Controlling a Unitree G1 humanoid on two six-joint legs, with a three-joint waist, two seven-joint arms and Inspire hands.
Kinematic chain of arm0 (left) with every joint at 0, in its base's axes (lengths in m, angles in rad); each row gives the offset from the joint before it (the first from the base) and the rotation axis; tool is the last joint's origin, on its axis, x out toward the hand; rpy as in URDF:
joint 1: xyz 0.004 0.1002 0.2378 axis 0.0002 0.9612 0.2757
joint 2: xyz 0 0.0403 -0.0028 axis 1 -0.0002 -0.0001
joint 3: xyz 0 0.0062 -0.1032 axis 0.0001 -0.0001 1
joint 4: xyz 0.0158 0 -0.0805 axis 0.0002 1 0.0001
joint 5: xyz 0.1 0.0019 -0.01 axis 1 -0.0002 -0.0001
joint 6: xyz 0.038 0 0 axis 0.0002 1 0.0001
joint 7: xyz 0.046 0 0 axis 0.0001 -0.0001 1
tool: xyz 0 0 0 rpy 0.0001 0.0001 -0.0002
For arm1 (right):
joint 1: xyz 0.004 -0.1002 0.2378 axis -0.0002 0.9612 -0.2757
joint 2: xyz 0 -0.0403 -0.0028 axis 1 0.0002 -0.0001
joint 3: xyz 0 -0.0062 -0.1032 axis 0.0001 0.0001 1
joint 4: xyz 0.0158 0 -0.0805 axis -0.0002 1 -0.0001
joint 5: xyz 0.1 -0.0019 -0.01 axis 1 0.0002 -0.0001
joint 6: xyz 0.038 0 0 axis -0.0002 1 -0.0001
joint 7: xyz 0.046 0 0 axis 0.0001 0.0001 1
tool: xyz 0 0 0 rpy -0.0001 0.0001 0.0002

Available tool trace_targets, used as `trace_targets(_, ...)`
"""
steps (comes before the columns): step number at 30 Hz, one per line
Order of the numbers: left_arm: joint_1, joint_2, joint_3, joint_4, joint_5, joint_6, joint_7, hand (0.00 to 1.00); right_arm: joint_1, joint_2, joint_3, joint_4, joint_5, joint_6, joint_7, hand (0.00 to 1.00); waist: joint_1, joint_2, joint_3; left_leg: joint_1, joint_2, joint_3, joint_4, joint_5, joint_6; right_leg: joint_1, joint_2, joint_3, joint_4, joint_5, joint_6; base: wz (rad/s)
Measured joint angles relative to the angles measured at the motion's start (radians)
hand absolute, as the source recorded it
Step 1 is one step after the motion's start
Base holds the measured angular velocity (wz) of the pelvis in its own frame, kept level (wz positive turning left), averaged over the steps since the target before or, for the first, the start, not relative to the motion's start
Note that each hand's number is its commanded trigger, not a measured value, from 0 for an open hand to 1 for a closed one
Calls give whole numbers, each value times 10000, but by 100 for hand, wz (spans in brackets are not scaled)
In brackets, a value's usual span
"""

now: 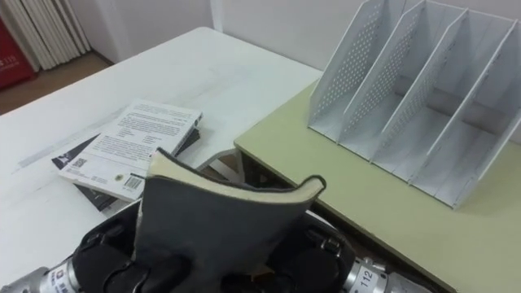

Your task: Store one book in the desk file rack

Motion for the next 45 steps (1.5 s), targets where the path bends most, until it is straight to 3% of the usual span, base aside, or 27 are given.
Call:
trace_targets(1,0,2,0,1,-13,5,8,0,1,-3,-5,1,9,0,-1,100,5,-14,2,25,2,-1,-1,0,0,23,0,-5,-4,0,0,0)
trace_targets(7,0,-11,1,1,-145,5,50,0,11,8,-2,0,104,-8,0,100,18,-129,-28,52,5,-14,8,-1,-1,97,1,-38,-52,2,0,0)
trace_targets(19,16,-142,-3,228,-135,4,169,0,7,-13,-24,-3,-59,-4,-286,100,12,-92,0,130,20,54,-27,-13,-20,107,20,25,-9,-4,-9,0)
trace_targets(24,18,-158,92,918,-49,-188,842,0,6,-213,-273,-14,-200,-1,-485,100,-10,-51,32,209,17,59,-98,-12,-19,160,20,20,-28,-7,-8,0)
trace_targets(27,73,-164,156,1828,563,-267,1599,0,-3,-276,-412,-16,-245,-22,-651,100,-26,-63,41,246,19,59,-187,-8,-22,206,38,31,-57,-18,-17,-1)
trace_targets(31,79,-404,103,2614,1817,-293,2417,0,9,-347,-324,-25,-125,-4,-713,100,-49,-153,66,226,10,41,-194,-7,-24,157,28,-51,-111,-18,-16,0)
trace_targets(35,82,-439,29,3262,2123,-398,2758,0,3,-361,-326,-25,-124,-4,-807,100,-59,-229,16,211,1,36,-216,-7,-24,208,25,-59,-229,-13,-9,0)
trace_targets(40,108,-442,-109,3790,2140,-486,3087,0,0,-398,-346,-25,-136,-4,-1000,100,-85,-234,12,213,2,19,-234,-7,-24,203,27,-59,-229,-12,-8,0)
trace_targets(45,121,-536,-172,4293,3358,-631,3370,0,-20,-392,-348,-25,-136,-7,-1265,100,-94,-240,9,238,4,51,-250,-6,-24,179,33,-2,-161,-13,-8,0)
